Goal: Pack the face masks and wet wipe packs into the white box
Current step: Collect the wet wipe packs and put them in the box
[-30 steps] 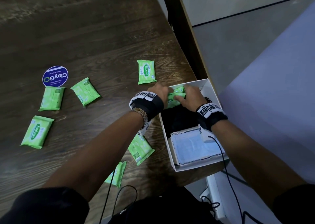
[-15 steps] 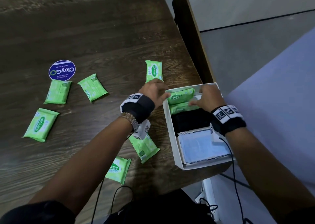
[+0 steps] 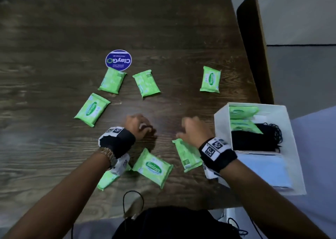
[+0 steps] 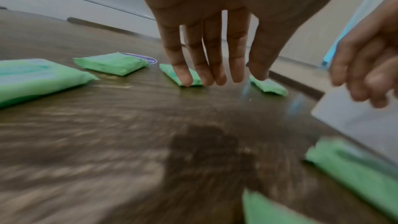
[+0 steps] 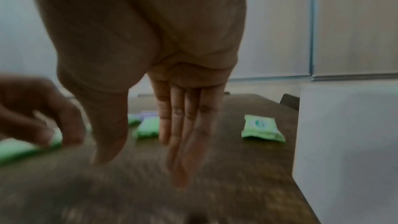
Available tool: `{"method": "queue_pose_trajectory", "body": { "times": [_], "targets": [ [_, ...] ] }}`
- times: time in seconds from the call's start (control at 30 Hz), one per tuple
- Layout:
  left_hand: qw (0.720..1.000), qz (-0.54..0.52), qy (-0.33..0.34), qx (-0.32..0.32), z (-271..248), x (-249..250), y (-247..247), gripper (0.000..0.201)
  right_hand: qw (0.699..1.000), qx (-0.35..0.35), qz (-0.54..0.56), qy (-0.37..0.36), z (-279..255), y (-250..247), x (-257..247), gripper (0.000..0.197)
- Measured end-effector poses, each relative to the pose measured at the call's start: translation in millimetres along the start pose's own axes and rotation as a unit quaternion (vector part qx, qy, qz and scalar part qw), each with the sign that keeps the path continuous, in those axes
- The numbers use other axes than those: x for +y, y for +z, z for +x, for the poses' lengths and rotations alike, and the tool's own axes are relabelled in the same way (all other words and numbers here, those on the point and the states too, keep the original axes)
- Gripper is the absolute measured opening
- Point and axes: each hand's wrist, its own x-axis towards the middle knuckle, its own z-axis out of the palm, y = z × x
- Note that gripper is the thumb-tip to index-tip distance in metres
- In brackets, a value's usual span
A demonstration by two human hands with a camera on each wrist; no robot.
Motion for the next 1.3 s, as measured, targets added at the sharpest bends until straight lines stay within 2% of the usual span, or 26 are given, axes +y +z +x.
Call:
{"method": "queue_pose_trajectory", "body": {
  "times": [0.03, 0.1, 0.2, 0.37, 0.47, 0.53, 0.63, 0.73, 0.83, 0.97, 1.03, 1.13, 1.2, 1.23, 1.27, 1.3],
  "targets": [
    [1.0, 0.008, 0.014, -0.021, -15, -13, 3, 0.019, 0.998, -0.037, -0.048, 0.018, 3, 17, -3, 0.046],
    [0.997, 0.019, 0.059, -0.052, -42, -38, 10, 0.023, 0.991, -0.063, -0.108, 0.045, 8, 47, -2, 0.063],
    [0.987, 0.026, 0.122, -0.103, -69, -62, 23, 0.037, 0.991, -0.049, -0.08, 0.091, 15, 76, 4, 0.091],
    [0.973, 0.019, 0.172, -0.151, -78, -72, 47, 0.048, 0.989, -0.005, -0.05, 0.142, 19, 97, 0, 0.101],
    [0.971, 0.037, 0.172, -0.162, -77, -68, 59, 0.064, 0.988, 0.004, -0.017, 0.153, 14, 103, 2, 0.097],
    [0.965, 0.061, 0.196, -0.164, -76, -62, 65, 0.076, 0.986, 0.02, -0.005, 0.165, 11, 106, 8, 0.099],
    [0.951, 0.123, 0.227, -0.173, -74, -50, 77, 0.088, 0.98, 0.031, 0.011, 0.198, 2, 110, 16, 0.117],
    [0.937, 0.155, 0.241, -0.199, -72, -37, 87, 0.086, 0.967, 0.027, 0.101, 0.233, -3, 115, 18, 0.132],
    [0.925, 0.211, 0.215, -0.232, -69, -22, 86, 0.088, 0.962, 0.035, 0.11, 0.246, -8, 117, 18, 0.121],
    [0.923, 0.238, 0.149, -0.264, -60, -16, 82, 0.08, 0.975, 0.037, 0.12, 0.186, -12, 118, 22, 0.061],
    [0.927, 0.227, 0.111, -0.278, -52, -16, 81, 0.072, 0.976, 0.042, 0.133, 0.167, -15, 113, 26, 0.051],
    [0.947, 0.164, 0.061, -0.27, -36, -8, 71, 0.068, 0.961, 0.087, 0.215, 0.147, -24, 95, 36, 0.041],
    [0.974, 0.022, 0.019, -0.225, -28, 3, 60, 0.078, 0.948, 0.117, 0.267, 0.129, -32, 79, 45, 0.04],
    [0.977, -0.091, 0.003, -0.192, -24, 12, 54, 0.079, 0.941, 0.124, 0.29, 0.122, -35, 73, 51, 0.042],
    [0.964, -0.213, -0.007, -0.162, -21, 24, 49, 0.073, 0.932, 0.128, 0.321, 0.108, -40, 65, 55, 0.046],
    [0.937, -0.316, -0.01, -0.147, -17, 40, 46, 0.066, 0.916, 0.124, 0.369, 0.097, -46, 56, 58, 0.053]
  ]
}}
